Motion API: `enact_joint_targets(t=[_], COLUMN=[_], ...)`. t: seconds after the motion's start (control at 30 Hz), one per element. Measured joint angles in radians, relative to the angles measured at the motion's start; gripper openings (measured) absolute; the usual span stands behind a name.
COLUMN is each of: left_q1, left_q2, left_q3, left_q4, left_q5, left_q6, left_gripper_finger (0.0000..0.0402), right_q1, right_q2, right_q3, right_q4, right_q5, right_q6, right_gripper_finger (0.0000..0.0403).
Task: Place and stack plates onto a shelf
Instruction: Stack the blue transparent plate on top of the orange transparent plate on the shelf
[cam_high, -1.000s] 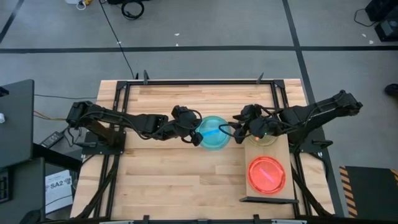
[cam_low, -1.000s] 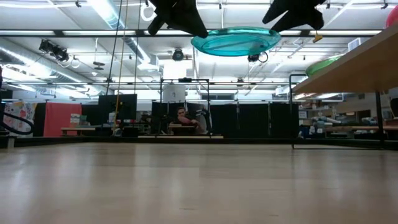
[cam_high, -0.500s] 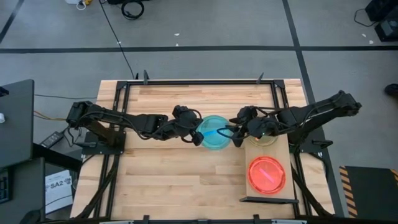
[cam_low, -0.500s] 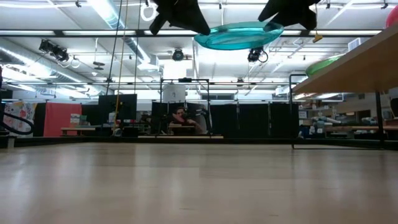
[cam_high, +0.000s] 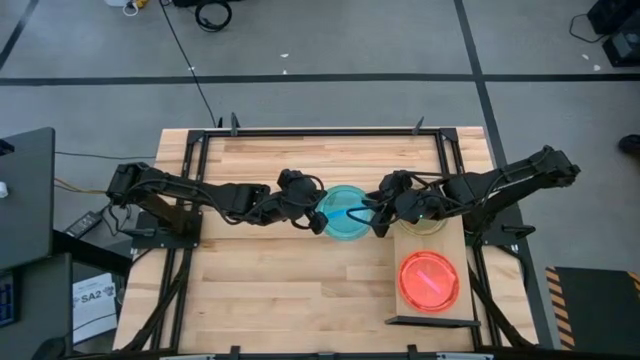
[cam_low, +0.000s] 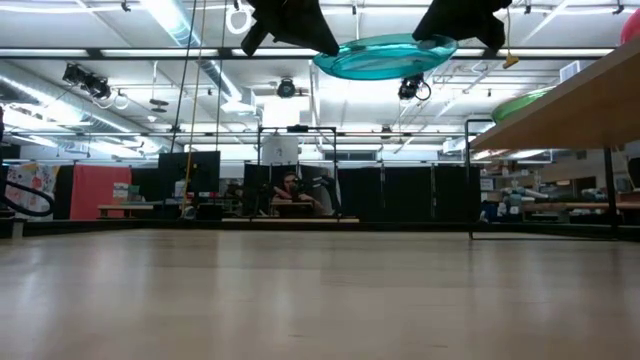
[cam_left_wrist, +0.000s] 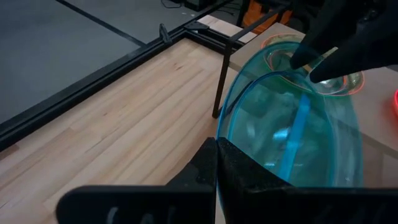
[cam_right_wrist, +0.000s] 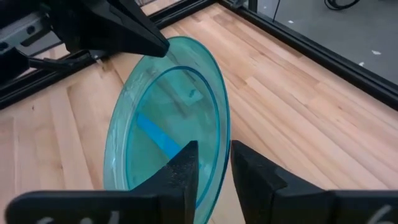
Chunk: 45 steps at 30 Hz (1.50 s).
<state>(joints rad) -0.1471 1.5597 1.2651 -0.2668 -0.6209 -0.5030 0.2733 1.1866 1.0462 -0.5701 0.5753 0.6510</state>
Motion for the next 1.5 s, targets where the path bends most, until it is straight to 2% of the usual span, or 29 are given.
enact_joint_targets(t=[0.5, 0.97, 1.3, 1.5], left_q1=[0.0, 0.0, 0.0, 0.0], left_q2=[0.0, 0.0, 0.002, 0.002], left_q3=[0.0, 0.0, 0.0, 0.0], left_q4=[-0.001, 0.007, 0.02, 0.032], left_q5=[-0.001, -0.001, 0.006, 0.003], left_q6=[0.002, -0.001, 0.002, 0.002], left_gripper_finger=[0.0007, 0.0013, 0.0087, 0.011], right_q1=[-0.001, -0.002, -0.002, -0.005], right_q2=[0.0, -0.001, -0.007, -0.056], right_q3=[0.0, 0.0, 0.0, 0.0], right_q4=[-0.006, -0.005, -0.006, -0.034], right_q5=[0.005, 0.004, -0.016, -0.03], right_q6=[-0.001, -0.017, -0.019, -0.019], right_gripper_finger=[0.0008, 0.0007, 0.0006, 0.0006])
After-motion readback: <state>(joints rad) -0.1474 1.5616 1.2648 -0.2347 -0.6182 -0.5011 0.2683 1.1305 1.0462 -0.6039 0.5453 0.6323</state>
